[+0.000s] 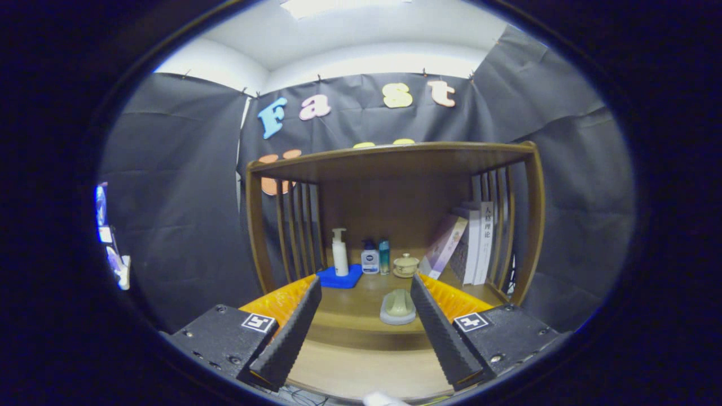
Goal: Pull open the drawer, take out the items inside it, and place them on the countertop above the cabinet.
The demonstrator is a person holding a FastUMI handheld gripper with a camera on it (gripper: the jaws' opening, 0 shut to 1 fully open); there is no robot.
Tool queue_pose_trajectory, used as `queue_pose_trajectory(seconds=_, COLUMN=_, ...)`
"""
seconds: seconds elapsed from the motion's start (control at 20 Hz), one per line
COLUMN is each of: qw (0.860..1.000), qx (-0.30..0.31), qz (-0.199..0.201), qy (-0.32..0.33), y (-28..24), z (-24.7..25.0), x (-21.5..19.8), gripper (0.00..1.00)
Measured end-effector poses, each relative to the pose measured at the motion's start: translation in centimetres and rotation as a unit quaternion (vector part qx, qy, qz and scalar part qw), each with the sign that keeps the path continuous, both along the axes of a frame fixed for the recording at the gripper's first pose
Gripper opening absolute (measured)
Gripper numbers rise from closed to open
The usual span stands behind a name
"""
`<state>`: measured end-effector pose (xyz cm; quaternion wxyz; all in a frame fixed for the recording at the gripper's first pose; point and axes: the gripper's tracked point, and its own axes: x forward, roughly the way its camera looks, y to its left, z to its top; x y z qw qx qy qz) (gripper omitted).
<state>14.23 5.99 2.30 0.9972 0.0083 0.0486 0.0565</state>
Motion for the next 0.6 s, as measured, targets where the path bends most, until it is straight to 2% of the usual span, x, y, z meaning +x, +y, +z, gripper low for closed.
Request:
queue_pose_trajectory(seconds=0.35, qw=0.999, qx=0.019, qz=-0.042, qy=-0.006, y=-1.4, z=-7.9, x=-5.9, gripper=1.00)
queue_pose_trajectory(seconds=0.6, qw=0.998, qx=0.009, qz=-0.056, qy=0.013, y=-2.3, z=-13.6, x=-7.9, gripper=1.00)
